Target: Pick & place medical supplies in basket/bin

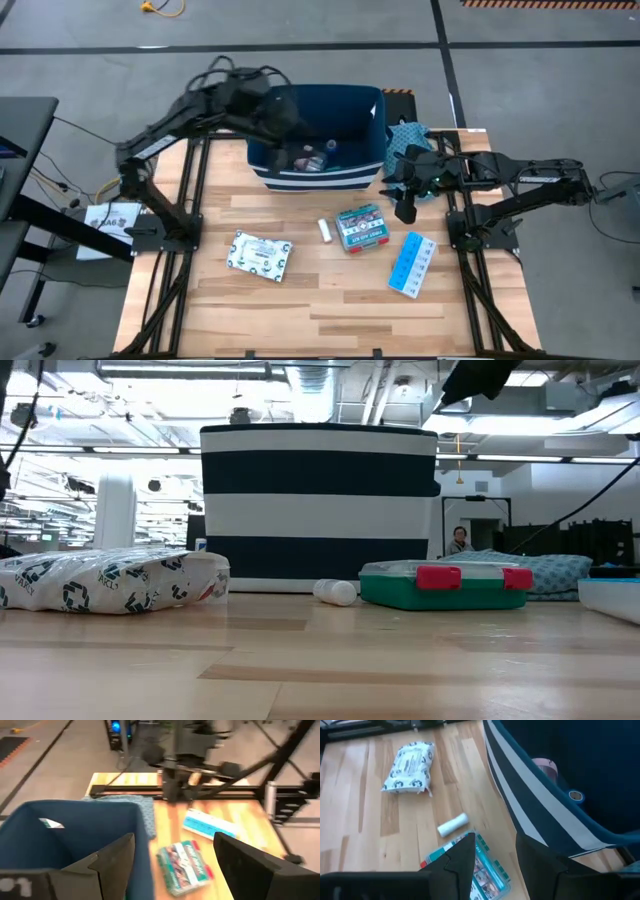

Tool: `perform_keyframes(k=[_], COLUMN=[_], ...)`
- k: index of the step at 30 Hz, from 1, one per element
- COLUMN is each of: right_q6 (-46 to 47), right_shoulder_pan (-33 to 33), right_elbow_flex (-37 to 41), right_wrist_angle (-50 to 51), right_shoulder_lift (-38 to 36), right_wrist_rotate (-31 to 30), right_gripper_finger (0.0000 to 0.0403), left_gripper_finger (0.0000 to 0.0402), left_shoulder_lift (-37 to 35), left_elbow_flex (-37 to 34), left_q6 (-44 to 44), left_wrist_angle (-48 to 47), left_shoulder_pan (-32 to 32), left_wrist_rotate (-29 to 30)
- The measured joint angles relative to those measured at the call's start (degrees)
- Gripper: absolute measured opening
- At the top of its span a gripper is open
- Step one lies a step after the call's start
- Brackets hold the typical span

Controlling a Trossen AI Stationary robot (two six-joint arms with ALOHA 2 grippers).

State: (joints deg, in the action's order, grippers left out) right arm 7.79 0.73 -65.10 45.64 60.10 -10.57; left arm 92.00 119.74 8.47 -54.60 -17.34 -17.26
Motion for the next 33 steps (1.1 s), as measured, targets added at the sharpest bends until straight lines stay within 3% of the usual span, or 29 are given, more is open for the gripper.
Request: perform_keyframes(k=[6, 16, 20, 27, 33], right_q6=[2.1, 3.3, 8.0, 16.6, 22.6], right_shoulder_pan=[0.0, 1.2, 1.1, 2.1, 5.2], right_elbow_flex=[0.0, -0.1, -0.1, -0.1, -1.5], right_wrist_angle=[-2.4, -12.0, -15.2, -23.2, -25.7], right_shoulder_lift=[0.0, 4.1, 8.0, 16.5, 22.6], right_wrist_rotate=[0.0, -0.1, -1.6, -2.0, -5.3], right_gripper_finger=[0.0141, 0.0137, 0.0135, 0.0124, 0.0118], left_gripper_finger=[0.0261, 0.0261, 0.0261, 0.0261, 0.0261], left_shoulder_lift=[-7.0, -28.0, -38.1, -52.7, -60.5], left_elbow_flex=[-3.3, -37.6, -49.1, -62.2, -69.5], left_q6=[-2.9, -12.9, -14.2, -14.3, -14.5], left_wrist_angle=[2.3, 25.9, 32.8, 36.0, 36.1], left_shoulder_pan=[4.1, 7.0, 7.0, 7.0, 7.0], left_wrist_rotate=[-0.3, 4.6, 4.2, 3.5, -0.4])
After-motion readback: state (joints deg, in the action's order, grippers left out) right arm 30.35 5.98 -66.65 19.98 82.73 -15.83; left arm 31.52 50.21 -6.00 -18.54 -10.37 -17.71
